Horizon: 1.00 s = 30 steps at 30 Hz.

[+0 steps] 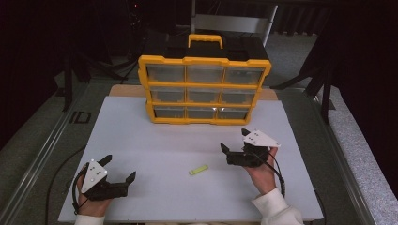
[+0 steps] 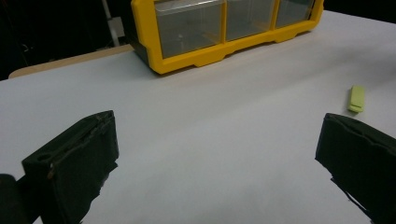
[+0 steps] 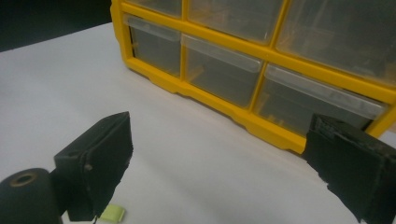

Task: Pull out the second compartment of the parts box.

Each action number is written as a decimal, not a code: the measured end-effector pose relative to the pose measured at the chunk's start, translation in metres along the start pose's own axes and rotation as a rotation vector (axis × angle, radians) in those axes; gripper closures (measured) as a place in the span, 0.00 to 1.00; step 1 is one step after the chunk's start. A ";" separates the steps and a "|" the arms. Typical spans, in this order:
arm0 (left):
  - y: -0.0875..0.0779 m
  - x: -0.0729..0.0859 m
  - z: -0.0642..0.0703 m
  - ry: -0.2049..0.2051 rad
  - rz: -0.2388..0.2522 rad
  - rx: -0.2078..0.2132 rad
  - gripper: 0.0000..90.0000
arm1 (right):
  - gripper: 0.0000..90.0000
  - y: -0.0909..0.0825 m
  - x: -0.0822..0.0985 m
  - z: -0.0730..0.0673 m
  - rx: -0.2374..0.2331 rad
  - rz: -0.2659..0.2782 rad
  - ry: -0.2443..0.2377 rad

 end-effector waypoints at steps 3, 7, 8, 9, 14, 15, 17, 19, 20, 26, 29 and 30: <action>0.000 0.000 0.000 -0.002 0.001 0.000 0.00 | 0.08 0.003 -0.004 0.000 -0.002 0.004 -0.002; 0.000 0.000 0.000 0.001 -0.001 0.002 0.00 | 0.08 0.007 -0.009 -0.002 -0.005 0.008 -0.003; 0.000 0.001 0.000 0.001 -0.002 0.002 0.00 | 0.08 0.008 -0.010 -0.002 -0.007 0.009 -0.004; 0.000 0.001 0.001 0.002 -0.002 0.004 0.00 | 0.08 0.010 -0.011 -0.002 -0.009 0.008 0.000; 0.000 0.001 0.001 0.002 -0.003 0.003 0.00 | 0.08 0.015 -0.016 -0.002 -0.012 0.013 0.010; 0.000 0.001 0.001 0.002 -0.003 0.003 0.00 | 0.08 0.016 -0.016 -0.002 -0.013 0.014 0.010; 0.000 0.001 0.001 0.002 -0.002 0.002 0.00 | 0.08 0.018 -0.017 -0.002 -0.014 0.015 0.011; 0.000 0.001 0.001 0.003 -0.003 0.003 0.00 | 0.08 0.020 -0.018 -0.002 -0.016 0.015 0.013; 0.001 0.001 0.001 0.004 -0.003 0.003 0.00 | 0.08 0.021 -0.019 -0.001 -0.017 0.016 0.010; 0.001 0.001 0.001 0.002 -0.003 0.002 0.00 | 0.08 0.027 -0.021 -0.001 -0.018 0.015 0.019; 0.001 0.001 0.002 0.002 -0.003 0.004 0.00 | 0.08 0.030 -0.024 -0.001 -0.016 0.020 0.016; 0.001 0.001 0.002 0.003 -0.003 0.003 0.00 | 0.08 0.031 -0.024 -0.001 -0.015 0.019 0.016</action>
Point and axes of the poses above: each handheld gripper's, and its own axes: y roughly forward along the jaws, x roughly out of its underside, z roughly to its right, the point moved 10 cm from there along y, roughly forward along the jaws, and after that the axes turned 1 degree about -z, right-handed, at the moved point
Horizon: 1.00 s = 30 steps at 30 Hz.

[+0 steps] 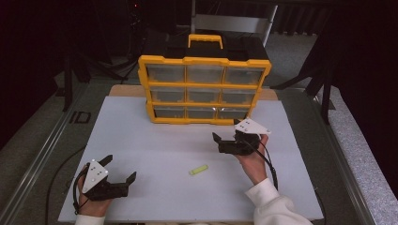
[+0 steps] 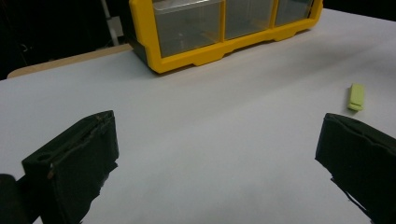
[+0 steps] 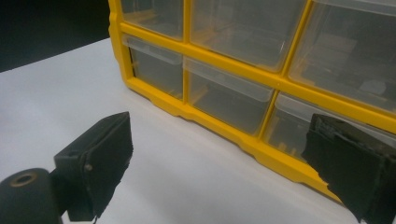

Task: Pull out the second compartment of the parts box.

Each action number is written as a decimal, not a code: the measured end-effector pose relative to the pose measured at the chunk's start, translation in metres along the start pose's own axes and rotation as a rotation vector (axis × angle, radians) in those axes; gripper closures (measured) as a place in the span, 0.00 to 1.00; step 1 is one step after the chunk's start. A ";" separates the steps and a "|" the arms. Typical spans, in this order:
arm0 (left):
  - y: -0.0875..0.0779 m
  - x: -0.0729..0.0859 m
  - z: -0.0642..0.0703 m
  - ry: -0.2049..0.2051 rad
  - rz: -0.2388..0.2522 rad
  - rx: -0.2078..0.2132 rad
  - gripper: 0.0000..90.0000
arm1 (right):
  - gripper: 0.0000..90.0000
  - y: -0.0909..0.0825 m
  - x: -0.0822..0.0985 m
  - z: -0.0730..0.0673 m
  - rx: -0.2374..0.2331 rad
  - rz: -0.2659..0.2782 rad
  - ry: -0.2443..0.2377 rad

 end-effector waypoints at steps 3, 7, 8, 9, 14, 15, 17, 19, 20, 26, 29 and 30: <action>0.000 0.000 0.000 0.001 -0.001 0.000 0.00 | 0.08 0.003 -0.002 -0.001 -0.001 0.000 -0.005; 0.000 0.000 0.000 0.002 -0.001 0.001 0.00 | 0.08 0.008 -0.009 -0.002 -0.003 0.004 -0.004; 0.000 0.000 0.000 0.002 -0.001 0.002 0.00 | 0.08 0.009 -0.011 -0.002 -0.002 0.007 -0.004; 0.000 0.000 0.000 0.002 -0.001 0.001 0.00 | 0.08 0.011 -0.013 -0.002 0.001 0.009 -0.007; 0.000 0.000 0.000 -0.003 0.000 0.001 0.00 | 0.08 0.018 -0.017 -0.002 -0.001 0.001 -0.003; 0.000 0.001 0.000 -0.002 0.000 0.002 0.00 | 0.08 0.019 -0.019 -0.002 0.000 0.001 -0.003; 0.000 0.000 0.000 0.000 0.000 0.000 0.00 | 0.08 0.021 -0.023 -0.002 0.005 0.005 -0.009; 0.000 0.000 0.000 -0.002 0.001 0.001 0.00 | 0.08 0.023 -0.026 -0.001 0.007 0.012 -0.009; 0.000 0.000 0.000 -0.003 0.001 0.001 0.00 | 0.08 0.024 -0.027 -0.001 0.010 0.009 -0.007; 0.000 0.000 0.000 -0.001 0.001 0.003 0.00 | 0.08 0.030 -0.035 -0.002 0.013 0.015 -0.011; 0.000 0.000 0.000 -0.002 0.000 0.001 0.00 | 0.08 0.034 -0.038 -0.003 0.018 0.008 -0.022; 0.000 0.000 -0.001 -0.002 0.000 0.001 0.00 | 0.08 0.035 -0.039 -0.003 0.019 0.005 -0.029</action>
Point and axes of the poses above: each handheld gripper's, and its own axes: y roughly forward along the jaws, x roughly out of its underside, z roughly to its right, the point moved 10 cm from there along y, roughly forward along the jaws, and after that the axes turned 1 degree about -z, right-handed, at the moved point
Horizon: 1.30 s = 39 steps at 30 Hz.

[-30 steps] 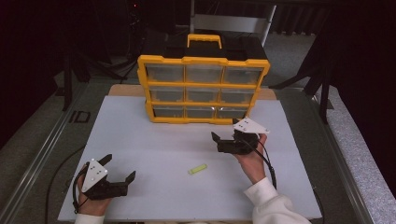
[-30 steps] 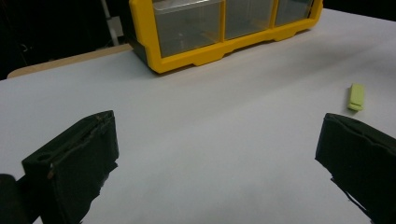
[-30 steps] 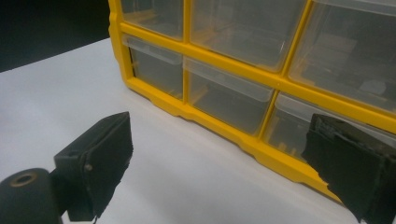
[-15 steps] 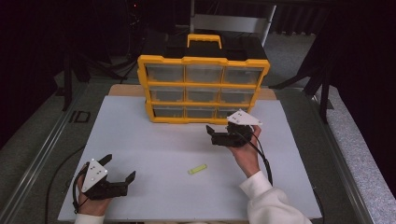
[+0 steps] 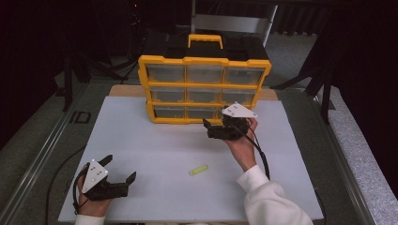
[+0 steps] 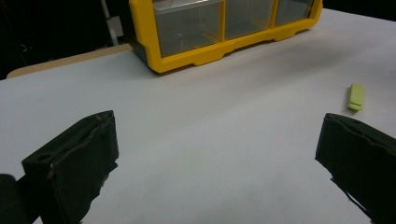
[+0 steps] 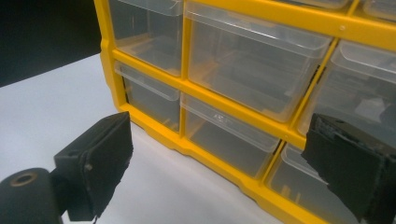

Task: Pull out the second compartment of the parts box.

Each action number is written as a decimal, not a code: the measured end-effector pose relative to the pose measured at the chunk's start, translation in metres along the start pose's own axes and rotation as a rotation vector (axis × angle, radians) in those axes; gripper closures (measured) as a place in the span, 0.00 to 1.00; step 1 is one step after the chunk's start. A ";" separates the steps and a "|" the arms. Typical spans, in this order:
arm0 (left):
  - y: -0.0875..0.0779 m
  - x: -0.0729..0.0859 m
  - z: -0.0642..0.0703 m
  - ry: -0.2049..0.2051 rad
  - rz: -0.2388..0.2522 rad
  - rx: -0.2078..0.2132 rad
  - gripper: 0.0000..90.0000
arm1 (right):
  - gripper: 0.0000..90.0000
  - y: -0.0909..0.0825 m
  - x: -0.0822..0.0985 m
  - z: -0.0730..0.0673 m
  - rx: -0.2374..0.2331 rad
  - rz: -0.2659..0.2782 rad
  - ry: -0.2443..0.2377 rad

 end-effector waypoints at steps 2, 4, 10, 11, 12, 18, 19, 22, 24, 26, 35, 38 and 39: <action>0.000 0.000 -0.001 -0.001 0.001 -0.002 0.00 | 0.08 0.002 -0.002 0.001 0.008 -0.005 -0.011; 0.000 0.000 -0.001 -0.001 0.002 -0.002 0.00 | 0.08 0.004 -0.003 0.002 0.010 -0.009 -0.010; 0.000 0.000 -0.001 0.001 0.001 -0.002 0.00 | 0.08 0.009 -0.007 0.004 0.012 -0.015 -0.008; -0.001 0.000 -0.001 -0.002 0.001 -0.003 0.00 | 0.08 0.012 -0.010 0.004 0.013 -0.018 -0.012; -0.001 0.000 -0.002 0.000 0.001 -0.003 0.00 | 0.08 0.013 -0.011 0.004 0.010 -0.018 -0.013; -0.001 0.000 -0.002 -0.001 0.001 -0.005 0.00 | 0.08 0.022 -0.015 0.006 0.019 -0.032 -0.021; -0.001 0.000 -0.002 -0.002 0.002 -0.006 0.00 | 0.08 0.023 -0.016 0.006 0.021 -0.037 -0.022; -0.001 0.000 -0.003 -0.002 0.001 -0.006 0.00 | 0.08 0.026 -0.018 0.006 0.025 -0.042 -0.037; -0.001 0.000 -0.003 -0.002 0.002 -0.007 0.00 | 0.08 0.028 -0.020 0.006 0.024 -0.046 -0.048; -0.001 0.000 -0.003 -0.004 0.004 -0.007 0.00 | 0.08 0.030 -0.020 0.006 0.029 -0.054 -0.061; -0.001 0.000 -0.003 -0.003 0.002 -0.006 0.00 | 0.08 0.038 -0.023 0.007 0.040 -0.085 -0.100; -0.001 0.000 -0.003 -0.002 0.002 -0.006 0.00 | 0.08 0.041 -0.024 0.008 0.044 -0.094 -0.107; -0.001 0.000 -0.003 -0.003 0.001 -0.006 0.00 | 0.08 0.042 -0.024 0.008 0.046 -0.096 -0.108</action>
Point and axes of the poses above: each handheld gripper's, and its own axes: y roughly forward along the jaws, x roughly out of its underside, z roughly to its right, the point moved 10 cm from there along y, roughly forward along the jaws, and after that the axes turned 1 degree about -z, right-handed, at the moved point
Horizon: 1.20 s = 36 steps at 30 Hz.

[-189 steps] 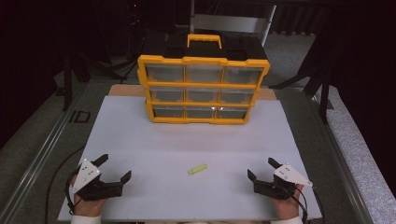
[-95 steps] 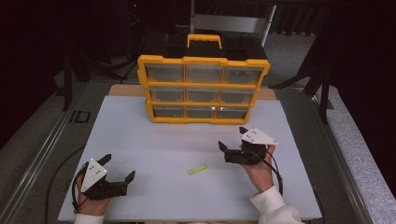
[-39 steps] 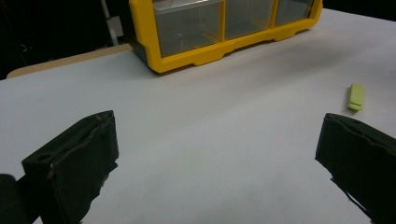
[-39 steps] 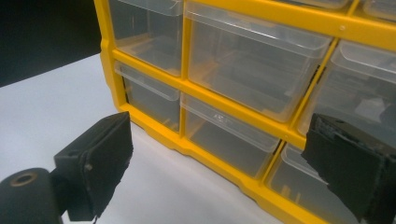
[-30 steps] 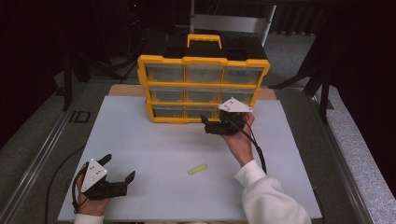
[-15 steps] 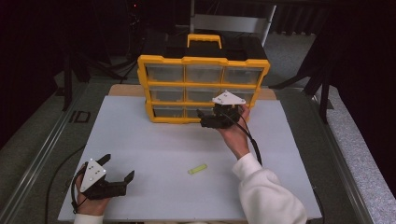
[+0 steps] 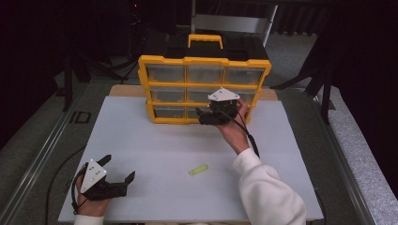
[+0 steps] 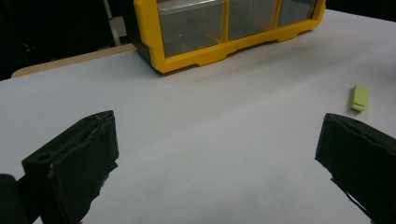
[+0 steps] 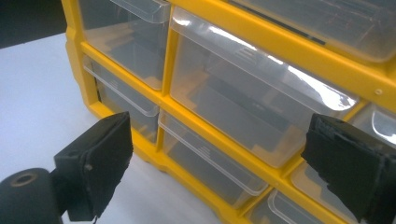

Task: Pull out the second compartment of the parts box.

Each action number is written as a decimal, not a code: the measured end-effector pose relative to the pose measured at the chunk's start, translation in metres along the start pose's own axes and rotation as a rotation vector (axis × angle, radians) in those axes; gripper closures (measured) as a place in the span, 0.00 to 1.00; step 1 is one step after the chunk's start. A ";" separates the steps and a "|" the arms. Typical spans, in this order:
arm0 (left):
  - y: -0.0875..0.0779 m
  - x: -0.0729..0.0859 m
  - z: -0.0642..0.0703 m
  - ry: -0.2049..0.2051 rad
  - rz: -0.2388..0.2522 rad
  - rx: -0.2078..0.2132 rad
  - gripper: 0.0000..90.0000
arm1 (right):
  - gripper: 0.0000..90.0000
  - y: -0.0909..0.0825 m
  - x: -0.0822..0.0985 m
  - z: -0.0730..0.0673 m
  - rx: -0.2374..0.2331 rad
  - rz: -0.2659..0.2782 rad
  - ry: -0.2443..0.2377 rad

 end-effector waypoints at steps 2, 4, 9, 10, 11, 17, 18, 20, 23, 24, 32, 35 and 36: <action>0.000 0.000 0.000 0.000 0.001 0.000 0.00 | 0.08 0.002 -0.001 0.000 0.006 -0.004 -0.016; 0.000 0.000 0.000 -0.001 0.001 0.000 0.00 | 0.08 0.003 -0.002 -0.001 0.013 -0.011 -0.031; 0.000 0.000 0.000 0.001 0.000 0.000 0.00 | 0.08 0.005 -0.005 -0.002 0.035 -0.025 -0.075; 0.000 0.000 0.000 0.002 0.000 0.001 0.00 | 0.08 0.006 -0.005 -0.003 0.040 -0.026 -0.083; 0.000 0.000 0.000 0.001 0.000 0.001 0.00 | 0.08 0.006 -0.005 -0.003 0.043 -0.030 -0.089; 0.000 0.001 0.001 0.003 -0.003 0.002 0.00 | 0.08 0.008 -0.005 -0.004 0.087 -0.053 -0.165; 0.000 0.001 0.001 0.004 -0.004 0.003 0.00 | 0.08 0.008 -0.004 -0.004 0.093 -0.057 -0.177; 0.000 0.000 0.001 0.003 -0.003 0.003 0.00 | 0.08 0.009 -0.004 -0.004 0.108 -0.066 -0.203; 0.000 0.000 0.001 0.003 -0.004 0.003 0.00 | 0.08 0.010 -0.003 -0.004 0.127 -0.076 -0.242; 0.000 0.000 0.001 0.003 -0.003 0.003 0.00 | 0.08 0.010 -0.003 -0.004 0.133 -0.082 -0.250; 0.000 0.001 0.001 0.003 -0.004 0.003 0.00 | 0.08 0.011 -0.003 -0.001 0.189 -0.110 -0.346; 0.000 0.001 0.001 0.003 -0.004 0.003 0.00 | 0.09 0.011 -0.003 0.000 0.211 -0.120 -0.383; 0.000 0.001 0.001 0.003 -0.004 0.003 0.00 | 0.09 0.011 -0.003 0.000 0.218 -0.121 -0.394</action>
Point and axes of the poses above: each handheld gripper's, and its own axes: y roughly forward along the jaws, x roughly out of its underside, z roughly to its right, the point moved 10 cm from there along y, roughly forward along the jaws, and after that the axes turned 1 degree about -z, right-handed, at the moved point
